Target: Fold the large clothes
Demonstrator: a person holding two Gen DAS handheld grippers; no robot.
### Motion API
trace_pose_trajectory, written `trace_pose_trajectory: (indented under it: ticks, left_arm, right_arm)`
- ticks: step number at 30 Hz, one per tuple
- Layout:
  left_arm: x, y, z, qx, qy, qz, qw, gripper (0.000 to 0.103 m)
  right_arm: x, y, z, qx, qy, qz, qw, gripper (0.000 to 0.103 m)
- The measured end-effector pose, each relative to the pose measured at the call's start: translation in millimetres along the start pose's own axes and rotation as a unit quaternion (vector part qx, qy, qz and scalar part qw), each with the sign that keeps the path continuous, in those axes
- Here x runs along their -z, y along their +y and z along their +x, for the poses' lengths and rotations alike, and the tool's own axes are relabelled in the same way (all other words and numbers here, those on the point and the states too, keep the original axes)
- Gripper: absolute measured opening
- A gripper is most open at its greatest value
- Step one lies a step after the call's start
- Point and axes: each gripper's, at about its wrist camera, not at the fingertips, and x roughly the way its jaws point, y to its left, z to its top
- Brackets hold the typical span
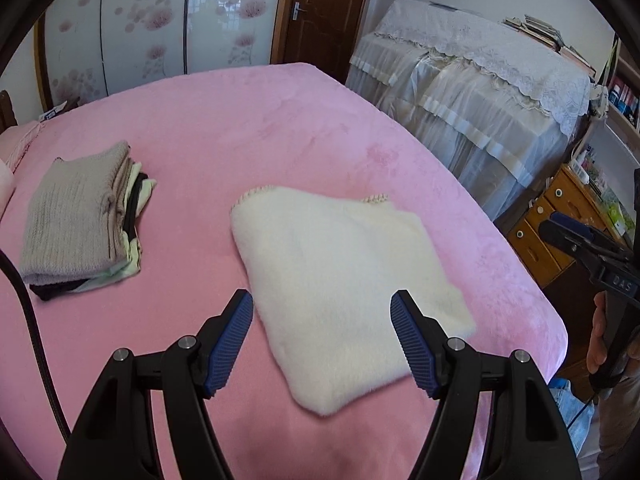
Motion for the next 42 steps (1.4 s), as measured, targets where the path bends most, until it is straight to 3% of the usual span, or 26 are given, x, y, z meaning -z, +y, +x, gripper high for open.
trace_pose_trajectory:
  ticks: [3,7,13,18,20,30,42]
  left_arm:
    - [12.3,4.9,7.9,-0.011,0.006,-0.008,0.9999,0.07]
    - [28.5,21.7,42.1,-0.004,0.052,-0.048,0.9975,0.07]
    - [49.2,38.7,109.2,0.012,0.106,-0.069,0.9919,0.07]
    - [59.9,46.2,153.3,0.043,0.132,-0.092,0.986,0.07]
    - [61.9,48.0,162.2,0.06,0.132,-0.103,0.984,0.072]
    - [60.4,45.3,185.0,0.069,0.126,-0.098,0.9848,0.09]
    - [58.2,46.8,203.8,0.085,0.134,-0.1,0.9823,0.102]
  right_arm:
    - [12.3,-5.7,5.4,0.031,0.007,-0.006,0.999,0.081]
    - [33.5,-17.0,29.4,0.034,0.042,-0.016,0.998,0.081]
    - [67.6,-46.7,92.0,-0.023,0.126,0.037,0.991,0.081]
    - [90.4,-62.6,135.4,-0.062,0.165,0.076,0.981,0.081]
    - [95.9,-66.7,148.0,-0.088,0.177,0.09,0.976,0.081]
    - [103.0,-79.8,201.9,-0.17,0.214,0.148,0.951,0.081]
    - [102.7,-73.6,224.6,-0.201,0.22,0.157,0.942,0.089]
